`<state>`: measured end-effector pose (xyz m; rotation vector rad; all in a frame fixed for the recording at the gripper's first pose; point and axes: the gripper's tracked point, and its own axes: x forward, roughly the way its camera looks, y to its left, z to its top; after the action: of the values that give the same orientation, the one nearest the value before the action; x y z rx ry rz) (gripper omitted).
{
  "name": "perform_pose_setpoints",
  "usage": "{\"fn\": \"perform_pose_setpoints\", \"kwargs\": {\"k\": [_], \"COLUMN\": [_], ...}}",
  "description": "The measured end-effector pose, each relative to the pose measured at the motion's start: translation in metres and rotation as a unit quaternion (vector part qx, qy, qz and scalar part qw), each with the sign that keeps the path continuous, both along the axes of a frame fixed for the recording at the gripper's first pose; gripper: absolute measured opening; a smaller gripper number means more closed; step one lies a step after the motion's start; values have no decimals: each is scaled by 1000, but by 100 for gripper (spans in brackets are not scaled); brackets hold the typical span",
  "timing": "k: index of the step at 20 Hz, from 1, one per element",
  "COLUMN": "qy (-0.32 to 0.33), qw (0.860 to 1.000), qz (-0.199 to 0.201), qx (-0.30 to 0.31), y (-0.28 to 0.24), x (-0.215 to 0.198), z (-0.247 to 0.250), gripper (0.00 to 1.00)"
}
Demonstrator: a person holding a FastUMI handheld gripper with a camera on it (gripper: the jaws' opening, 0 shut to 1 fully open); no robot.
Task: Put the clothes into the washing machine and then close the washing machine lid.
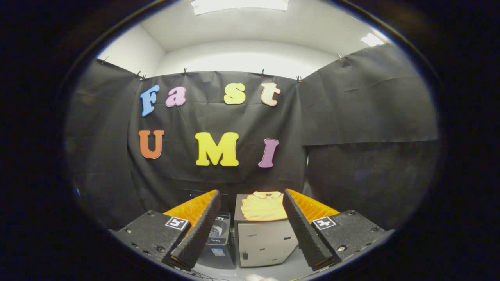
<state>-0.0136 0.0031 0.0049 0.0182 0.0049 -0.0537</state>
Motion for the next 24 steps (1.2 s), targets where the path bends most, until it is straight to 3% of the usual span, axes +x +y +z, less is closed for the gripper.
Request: {"fn": "perform_pose_setpoints", "kwargs": {"k": [13,19,24], "qy": [17,39,62], "qw": [1000,998,998], "qz": [-22,-42,-29], "qx": [-9,-10,-2], "y": [-1,-48,-79], "x": [22,82,159], "z": [-6,-15,-24], "gripper": [100,100,100]}}
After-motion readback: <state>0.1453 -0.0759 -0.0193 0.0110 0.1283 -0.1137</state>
